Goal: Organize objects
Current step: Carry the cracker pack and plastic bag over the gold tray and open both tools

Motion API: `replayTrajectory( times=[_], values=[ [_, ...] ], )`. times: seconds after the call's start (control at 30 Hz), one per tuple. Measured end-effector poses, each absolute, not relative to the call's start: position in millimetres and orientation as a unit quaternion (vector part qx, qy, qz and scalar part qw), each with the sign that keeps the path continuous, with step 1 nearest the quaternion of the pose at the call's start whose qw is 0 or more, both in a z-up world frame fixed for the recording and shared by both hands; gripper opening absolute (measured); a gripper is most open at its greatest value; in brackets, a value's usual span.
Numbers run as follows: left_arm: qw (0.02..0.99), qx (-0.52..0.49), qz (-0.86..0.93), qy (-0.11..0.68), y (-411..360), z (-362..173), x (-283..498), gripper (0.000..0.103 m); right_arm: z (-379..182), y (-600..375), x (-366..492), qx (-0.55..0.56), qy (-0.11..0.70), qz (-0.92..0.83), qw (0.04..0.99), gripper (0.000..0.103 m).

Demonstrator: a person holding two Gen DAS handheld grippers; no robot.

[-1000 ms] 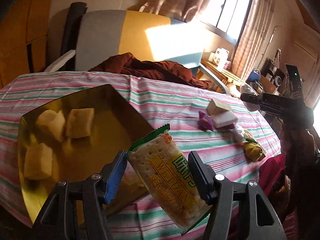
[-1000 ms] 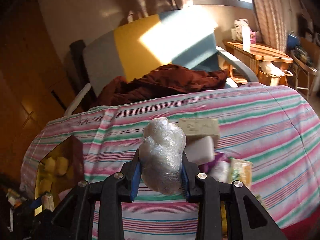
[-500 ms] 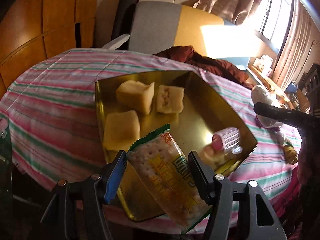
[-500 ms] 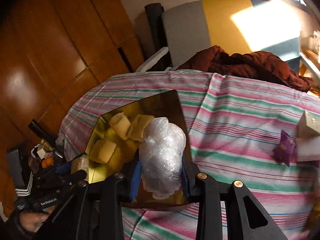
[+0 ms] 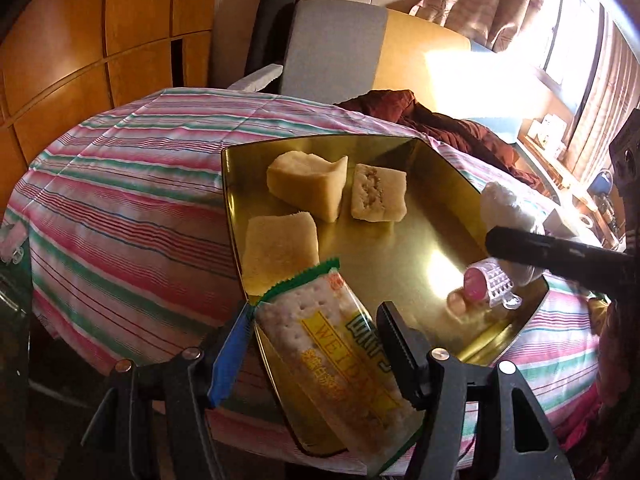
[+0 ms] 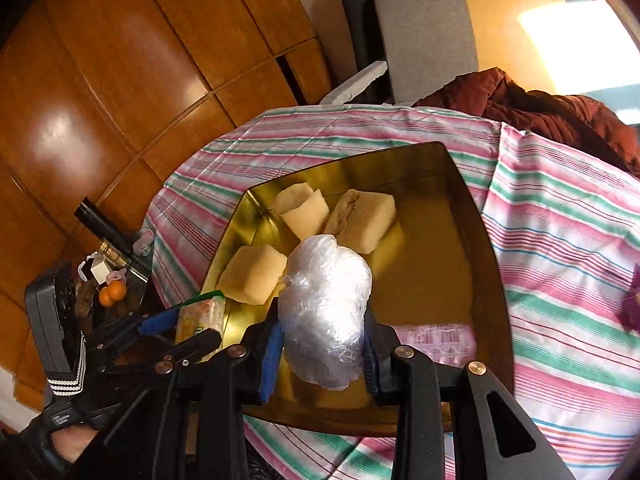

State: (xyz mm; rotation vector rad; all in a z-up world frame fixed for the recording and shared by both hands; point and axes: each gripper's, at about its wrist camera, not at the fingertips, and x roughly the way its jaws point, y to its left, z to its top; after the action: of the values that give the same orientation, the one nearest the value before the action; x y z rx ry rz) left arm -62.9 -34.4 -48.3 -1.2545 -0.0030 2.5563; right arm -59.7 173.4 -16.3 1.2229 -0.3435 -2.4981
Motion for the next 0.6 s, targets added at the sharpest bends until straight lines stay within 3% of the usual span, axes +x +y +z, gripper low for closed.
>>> replayTrajectory(
  times=[0.47,0.5,0.53,0.6],
  values=[
    [0.114,-0.428,0.897,0.002,-42.1,-43.8,-62.8,0.065,-52.7,144.3,-57.3,0.475,-0.079,-0.859,0.174,0.039],
    [0.114,-0.425,0.898,0.0,-42.9,-41.8,-62.4,0.065,-53.1,142.5,-57.6,0.476,-0.078,-0.857,0.182,0.047],
    [0.113,-0.422,0.899,0.0,-43.2,-40.6,-62.6,0.065,-53.7,141.2,-57.4,0.478,-0.079,-0.854,0.189,0.061],
    [0.111,-0.418,0.901,-0.002,-43.8,-37.8,-61.7,0.065,-53.8,142.9,-55.2,0.478,-0.08,-0.854,0.187,0.075]
  ],
)
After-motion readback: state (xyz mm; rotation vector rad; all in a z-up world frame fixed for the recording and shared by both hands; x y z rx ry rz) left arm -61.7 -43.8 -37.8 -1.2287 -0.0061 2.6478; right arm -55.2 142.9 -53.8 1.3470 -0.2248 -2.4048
